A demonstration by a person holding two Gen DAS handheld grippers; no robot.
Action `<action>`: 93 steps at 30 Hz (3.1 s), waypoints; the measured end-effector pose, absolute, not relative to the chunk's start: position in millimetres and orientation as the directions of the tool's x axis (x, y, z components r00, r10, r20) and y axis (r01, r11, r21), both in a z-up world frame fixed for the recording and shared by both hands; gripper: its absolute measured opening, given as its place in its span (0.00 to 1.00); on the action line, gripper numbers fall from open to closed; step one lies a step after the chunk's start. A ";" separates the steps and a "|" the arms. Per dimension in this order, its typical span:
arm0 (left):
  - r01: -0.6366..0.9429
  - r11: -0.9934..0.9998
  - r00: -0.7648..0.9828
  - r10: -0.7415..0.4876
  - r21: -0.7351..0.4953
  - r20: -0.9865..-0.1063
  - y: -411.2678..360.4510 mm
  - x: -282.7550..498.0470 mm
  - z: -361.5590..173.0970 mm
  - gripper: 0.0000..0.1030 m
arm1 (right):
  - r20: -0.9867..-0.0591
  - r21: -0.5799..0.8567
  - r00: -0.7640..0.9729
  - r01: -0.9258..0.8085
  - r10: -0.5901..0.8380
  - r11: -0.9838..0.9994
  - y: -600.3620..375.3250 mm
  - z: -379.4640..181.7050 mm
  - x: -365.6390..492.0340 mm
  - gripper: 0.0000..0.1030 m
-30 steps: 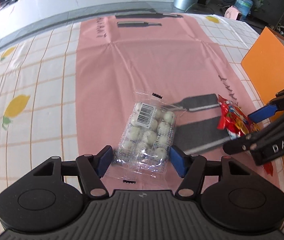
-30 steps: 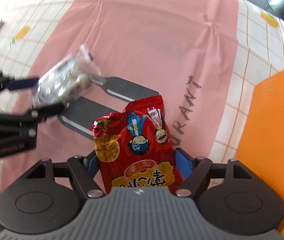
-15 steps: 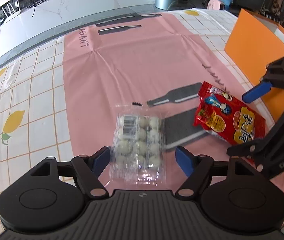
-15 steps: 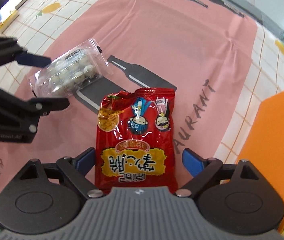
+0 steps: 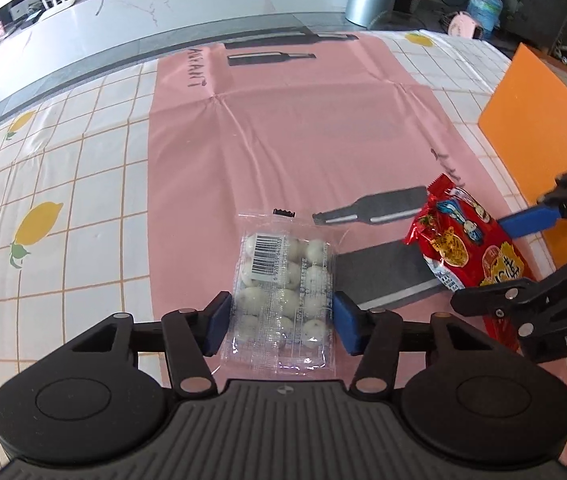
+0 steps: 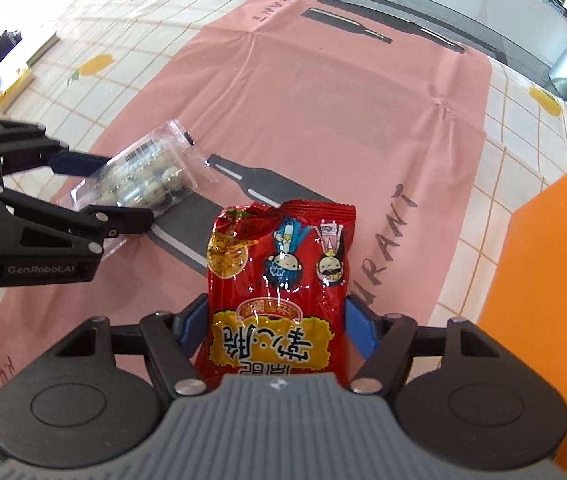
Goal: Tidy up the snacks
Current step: 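Grasp the clear ball pack with the left tool while the right tool grasps the red chip bag, then carry the ball pack and red chip bag into the orange box, then open both tools to release the ball pack and chip bag into the box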
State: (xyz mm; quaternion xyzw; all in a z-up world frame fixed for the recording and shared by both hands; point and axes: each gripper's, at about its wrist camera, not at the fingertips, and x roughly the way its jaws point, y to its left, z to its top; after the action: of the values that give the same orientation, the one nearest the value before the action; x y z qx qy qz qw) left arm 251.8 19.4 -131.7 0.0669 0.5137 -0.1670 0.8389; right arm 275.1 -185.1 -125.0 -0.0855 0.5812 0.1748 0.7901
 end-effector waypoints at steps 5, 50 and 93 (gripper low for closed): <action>0.317 0.944 0.464 -0.237 -0.091 -0.854 15.8 240.6 -103.7 0.58 | -0.907 0.094 0.356 -0.349 0.225 0.932 -192.9 -96.7 257.3 0.66; 0.767 0.617 0.444 -0.309 0.178 -0.841 -281.4 213.3 -39.2 0.58 | -0.876 -0.110 0.481 -0.239 0.019 0.965 -428.6 -44.2 195.6 0.66; 0.759 0.629 0.427 -0.285 0.169 -0.858 -279.4 246.7 -33.6 0.79 | -0.890 -0.120 0.456 -0.262 0.013 0.958 -432.6 -31.2 233.0 0.86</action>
State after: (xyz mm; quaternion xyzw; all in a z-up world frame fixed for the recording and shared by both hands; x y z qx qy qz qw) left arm 246.7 -279.4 -33.6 0.2801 0.4234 -0.3273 0.7969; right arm 233.0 -432.6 -31.2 -0.1209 0.5149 0.0814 0.8447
